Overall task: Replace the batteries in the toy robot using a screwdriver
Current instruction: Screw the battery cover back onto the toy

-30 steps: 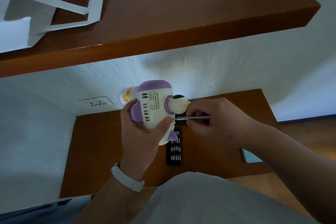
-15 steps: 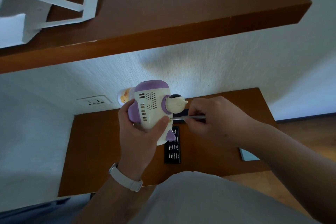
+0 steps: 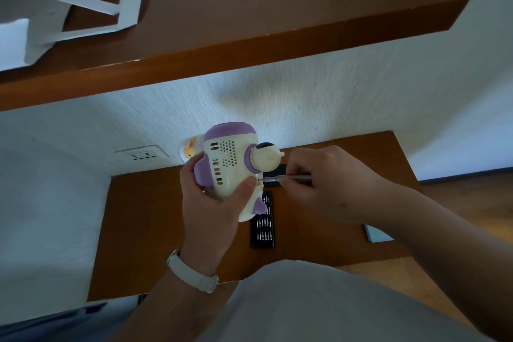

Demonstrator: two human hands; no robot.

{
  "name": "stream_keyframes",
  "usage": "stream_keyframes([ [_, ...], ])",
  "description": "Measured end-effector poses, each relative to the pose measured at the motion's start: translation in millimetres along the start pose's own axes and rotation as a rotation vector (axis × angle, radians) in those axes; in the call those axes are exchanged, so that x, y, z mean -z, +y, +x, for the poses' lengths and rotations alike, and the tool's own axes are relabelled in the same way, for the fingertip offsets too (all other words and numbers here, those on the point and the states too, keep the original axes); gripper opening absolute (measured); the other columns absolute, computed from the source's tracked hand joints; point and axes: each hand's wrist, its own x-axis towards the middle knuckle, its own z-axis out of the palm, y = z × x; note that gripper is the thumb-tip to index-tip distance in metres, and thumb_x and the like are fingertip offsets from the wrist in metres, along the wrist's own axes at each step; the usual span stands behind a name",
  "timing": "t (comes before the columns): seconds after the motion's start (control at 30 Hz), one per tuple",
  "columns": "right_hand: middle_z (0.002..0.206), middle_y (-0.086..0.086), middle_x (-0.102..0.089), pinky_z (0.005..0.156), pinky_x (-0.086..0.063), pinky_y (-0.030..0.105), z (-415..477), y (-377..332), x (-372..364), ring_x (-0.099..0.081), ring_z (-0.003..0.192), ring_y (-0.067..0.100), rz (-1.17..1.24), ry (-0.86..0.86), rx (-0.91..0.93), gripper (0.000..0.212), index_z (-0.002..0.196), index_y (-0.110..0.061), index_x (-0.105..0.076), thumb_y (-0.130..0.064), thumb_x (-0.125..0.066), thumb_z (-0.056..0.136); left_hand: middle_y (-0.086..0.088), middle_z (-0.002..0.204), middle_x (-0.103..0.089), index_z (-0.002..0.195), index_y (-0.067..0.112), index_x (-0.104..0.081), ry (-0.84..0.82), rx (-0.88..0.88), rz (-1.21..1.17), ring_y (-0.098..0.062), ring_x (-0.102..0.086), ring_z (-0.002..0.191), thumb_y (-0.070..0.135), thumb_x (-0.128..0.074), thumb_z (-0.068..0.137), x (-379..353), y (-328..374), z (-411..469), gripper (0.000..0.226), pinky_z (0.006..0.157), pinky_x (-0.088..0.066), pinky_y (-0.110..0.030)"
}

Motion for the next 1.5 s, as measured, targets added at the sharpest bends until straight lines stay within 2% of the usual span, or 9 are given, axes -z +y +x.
stream_keyframes([
  [0.2,0.069,-0.013,-0.057,0.058,-0.044,0.012,-1.0,0.5,-0.2,-0.058,0.065,0.003,0.059,-0.011,-0.021,0.007,0.093,-0.026,-0.058,-0.03,-0.063,0.09,0.015,0.117,-0.06,0.121,0.04,-0.041,0.003,0.001,0.011,-0.013,-0.064,0.107,0.044,-0.081,0.058,-1.9,0.3,0.6,0.075,0.067,-0.06,-0.019],
  [0.33,0.07,-0.011,-0.058,0.055,-0.048,0.017,-2.1,0.8,2.4,-0.059,0.063,0.008,0.028,-0.004,-0.007,0.008,0.092,-0.023,-0.058,-0.02,-0.065,0.089,0.017,0.117,-0.06,0.123,0.038,-0.041,0.002,0.006,0.012,-0.01,-0.065,0.105,0.049,-0.081,0.056,-2.5,0.1,0.8,0.079,0.065,-0.058,-0.018],
  [0.47,0.065,-0.011,-0.056,0.059,-0.043,0.008,-1.2,1.7,1.4,-0.056,0.069,-0.003,0.022,-0.01,-0.027,0.003,0.088,-0.022,-0.062,-0.021,-0.063,0.091,0.019,0.115,-0.06,0.119,0.044,-0.041,-0.005,0.008,0.001,-0.004,-0.064,0.104,0.05,-0.081,0.056,-2.6,0.0,1.9,0.074,0.064,-0.058,-0.018],
  [0.63,0.058,-0.007,-0.054,0.058,-0.043,0.014,-1.8,4.6,0.2,-0.054,0.062,0.001,-0.006,-0.03,-0.027,0.016,0.081,-0.019,-0.063,-0.029,-0.06,0.093,0.012,0.119,-0.06,0.126,0.034,-0.04,-0.006,0.017,0.023,-0.015,-0.065,0.106,0.05,-0.08,0.057,-2.9,-2.7,0.2,0.081,0.067,-0.06,-0.02],
  [0.77,0.06,-0.006,-0.057,0.059,-0.043,0.017,0.1,5.0,-0.6,-0.056,0.066,0.005,0.005,-0.028,-0.036,0.023,0.081,-0.02,-0.065,-0.037,-0.056,0.093,0.017,0.116,-0.059,0.122,0.041,-0.04,-0.012,0.023,0.022,-0.005,-0.064,0.105,0.056,-0.079,0.053,-3.3,-3.1,-0.1,0.081,0.064,-0.058,-0.017],
  [0.87,0.068,-0.014,-0.059,0.058,-0.046,0.014,1.8,3.7,0.5,-0.059,0.066,0.007,0.049,-0.028,-0.005,0.006,0.091,-0.022,-0.064,-0.028,-0.063,0.09,0.016,0.117,-0.061,0.123,0.039,-0.041,-0.008,0.045,0.006,-0.002,-0.064,0.104,0.058,-0.08,0.052,-2.9,-3.0,1.6,0.083,0.064,-0.058,-0.018],
  [1.03,0.07,-0.013,-0.058,0.062,-0.048,0.013,1.0,0.6,2.1,-0.059,0.068,0.009,0.018,-0.01,0.007,0.012,0.088,-0.026,-0.056,-0.019,-0.066,0.089,0.014,0.115,-0.062,0.125,0.032,-0.042,0.001,0.04,0.005,-0.004,-0.065,0.103,0.054,-0.082,0.054,-1.7,-3.1,1.5,0.084,0.064,-0.058,-0.019],
  [1.3,0.06,-0.008,-0.054,0.065,-0.041,0.01,6.4,0.5,0.1,-0.047,0.047,0.007,-0.073,-0.043,-0.024,0.019,0.081,-0.021,-0.059,-0.036,-0.059,0.093,0.013,0.116,-0.062,0.126,0.031,-0.042,0.007,0.062,-0.003,-0.003,-0.065,0.102,0.048,-0.082,0.055,0.4,-6.0,-1.1,0.083,0.063,-0.058,-0.017],
  [1.5,0.063,-0.007,-0.058,0.06,-0.043,0.011,10.9,-1.2,-1.7,-0.052,0.05,0.01,-0.038,-0.032,-0.009,0.019,0.084,-0.02,-0.062,-0.037,-0.06,0.093,0.014,0.114,-0.062,0.124,0.033,-0.041,0.017,0.06,-0.016,-0.003,-0.066,0.102,0.05,-0.082,0.054,2.1,-5.9,1.4,0.082,0.062,-0.056,-0.015],
])
